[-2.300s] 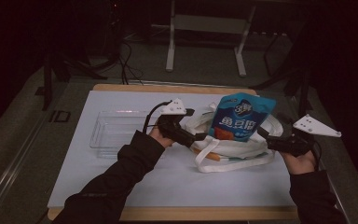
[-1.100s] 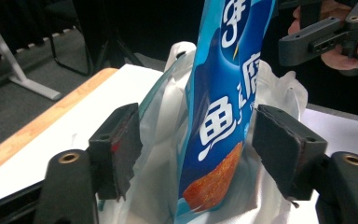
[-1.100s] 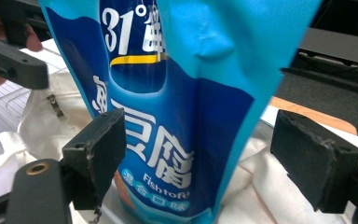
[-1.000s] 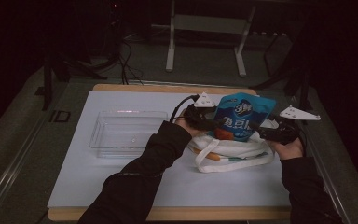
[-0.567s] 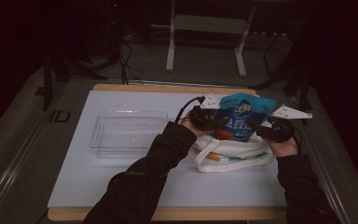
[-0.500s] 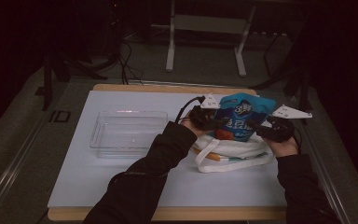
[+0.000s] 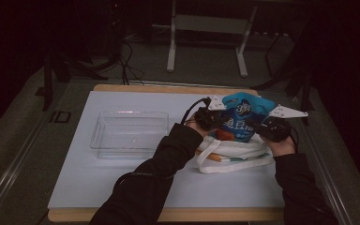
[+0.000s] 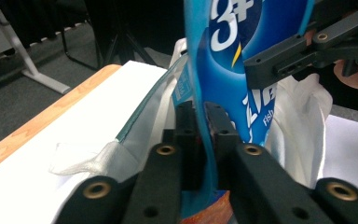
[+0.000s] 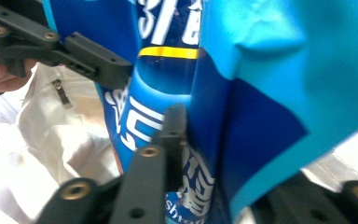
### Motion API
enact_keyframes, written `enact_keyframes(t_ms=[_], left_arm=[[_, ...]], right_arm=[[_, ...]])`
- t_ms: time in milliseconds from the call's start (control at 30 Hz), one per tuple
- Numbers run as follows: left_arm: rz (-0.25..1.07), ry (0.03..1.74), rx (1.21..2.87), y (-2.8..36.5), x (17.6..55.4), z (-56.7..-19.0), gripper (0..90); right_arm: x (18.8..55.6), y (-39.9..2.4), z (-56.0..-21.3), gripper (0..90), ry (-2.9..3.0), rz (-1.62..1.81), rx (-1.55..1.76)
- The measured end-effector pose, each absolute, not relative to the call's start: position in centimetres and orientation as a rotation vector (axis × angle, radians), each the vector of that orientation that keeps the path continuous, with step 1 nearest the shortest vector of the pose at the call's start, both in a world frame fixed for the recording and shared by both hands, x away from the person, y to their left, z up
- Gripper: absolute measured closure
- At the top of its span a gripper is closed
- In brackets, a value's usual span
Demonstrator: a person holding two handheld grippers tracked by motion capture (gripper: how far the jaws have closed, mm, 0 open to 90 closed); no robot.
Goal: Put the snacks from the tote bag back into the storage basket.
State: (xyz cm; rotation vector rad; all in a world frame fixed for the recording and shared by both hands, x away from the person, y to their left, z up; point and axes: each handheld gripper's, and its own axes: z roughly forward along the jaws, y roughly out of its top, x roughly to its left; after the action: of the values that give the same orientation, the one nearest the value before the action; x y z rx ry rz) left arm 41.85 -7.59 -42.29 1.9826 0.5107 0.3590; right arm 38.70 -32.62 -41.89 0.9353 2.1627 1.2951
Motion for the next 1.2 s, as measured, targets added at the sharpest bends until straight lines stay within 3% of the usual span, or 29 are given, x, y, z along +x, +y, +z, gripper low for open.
enact_keyframes(t_ms=[200,533,1200], left_arm=[[0.37,0.512,1.982,-7.8,41.9,-42.3,89.8],[0.341,0.53,1.983,-7.6,42.2,-41.6,90.0],[0.369,0.487,1.989,-7.6,41.6,-37.4,90.0]], right_arm=[[38.6,-32.1,-41.8,87.8,2.167,1.263,0.923],[38.6,-32.1,-41.5,88.8,2.156,1.29,0.959],[37.9,-32.2,-37.8,88.8,2.129,1.306,0.911]])
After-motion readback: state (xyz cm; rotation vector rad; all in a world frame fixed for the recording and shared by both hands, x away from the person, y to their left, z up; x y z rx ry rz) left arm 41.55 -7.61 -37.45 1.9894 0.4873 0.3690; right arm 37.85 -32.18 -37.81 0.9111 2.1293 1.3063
